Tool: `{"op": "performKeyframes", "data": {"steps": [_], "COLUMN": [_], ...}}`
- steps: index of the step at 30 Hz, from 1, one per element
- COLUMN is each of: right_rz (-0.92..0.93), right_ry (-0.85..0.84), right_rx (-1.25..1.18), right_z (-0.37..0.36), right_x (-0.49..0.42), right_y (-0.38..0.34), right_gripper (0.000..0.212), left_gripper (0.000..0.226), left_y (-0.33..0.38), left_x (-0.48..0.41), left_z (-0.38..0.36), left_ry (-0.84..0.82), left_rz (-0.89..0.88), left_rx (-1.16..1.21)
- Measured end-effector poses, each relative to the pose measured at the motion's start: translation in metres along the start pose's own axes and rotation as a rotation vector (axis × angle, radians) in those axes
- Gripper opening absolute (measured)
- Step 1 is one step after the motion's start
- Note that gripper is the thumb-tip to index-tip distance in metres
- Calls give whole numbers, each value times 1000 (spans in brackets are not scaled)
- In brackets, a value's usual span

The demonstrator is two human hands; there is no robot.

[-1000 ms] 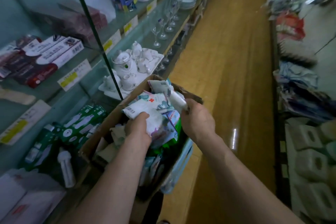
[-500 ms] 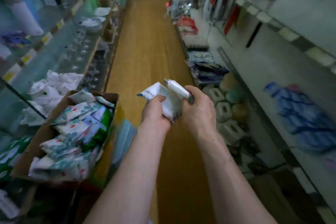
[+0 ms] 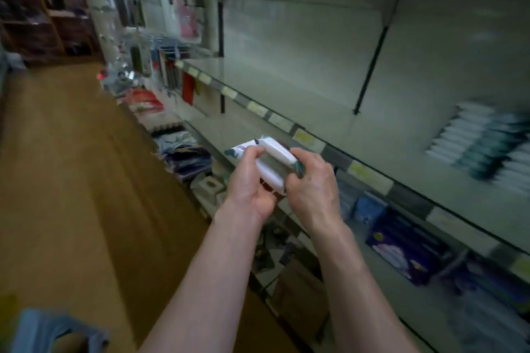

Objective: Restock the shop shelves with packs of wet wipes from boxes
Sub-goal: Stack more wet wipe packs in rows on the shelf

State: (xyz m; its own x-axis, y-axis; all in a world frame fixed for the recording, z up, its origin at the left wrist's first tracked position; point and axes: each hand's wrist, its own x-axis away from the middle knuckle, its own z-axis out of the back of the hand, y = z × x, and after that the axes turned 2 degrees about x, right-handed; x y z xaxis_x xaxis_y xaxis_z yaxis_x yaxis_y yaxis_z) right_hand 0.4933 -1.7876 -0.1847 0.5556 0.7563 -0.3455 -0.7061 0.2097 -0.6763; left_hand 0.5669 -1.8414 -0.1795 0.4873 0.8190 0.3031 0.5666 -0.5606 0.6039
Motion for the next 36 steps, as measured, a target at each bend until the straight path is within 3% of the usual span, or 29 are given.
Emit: {"op": "performKeyframes", "data": {"steps": [8, 15, 21, 28, 36], "right_rz": [-107, -256, -325, -387, -343], "right_ry": [99, -147, -359, -313, -210], "right_rx": [54, 144, 309, 443, 493], "right_z": [69, 115, 156, 202, 270], "right_x": [-50, -120, -172, -213, -253], "right_y": [51, 83, 94, 119, 155], "right_gripper": [51, 40, 47, 54, 56], "left_gripper": [26, 37, 36, 52, 34], "left_y": [-51, -72, -96, -126, -144], "left_x": [-43, -112, -159, -190, -194], "left_z": [-81, -126, -164, -215, -261], "left_ry": [-180, -233, -366, -533, -547], "left_rz": [161, 355, 512, 614, 629], "left_rx": [-12, 4, -14, -52, 87]}}
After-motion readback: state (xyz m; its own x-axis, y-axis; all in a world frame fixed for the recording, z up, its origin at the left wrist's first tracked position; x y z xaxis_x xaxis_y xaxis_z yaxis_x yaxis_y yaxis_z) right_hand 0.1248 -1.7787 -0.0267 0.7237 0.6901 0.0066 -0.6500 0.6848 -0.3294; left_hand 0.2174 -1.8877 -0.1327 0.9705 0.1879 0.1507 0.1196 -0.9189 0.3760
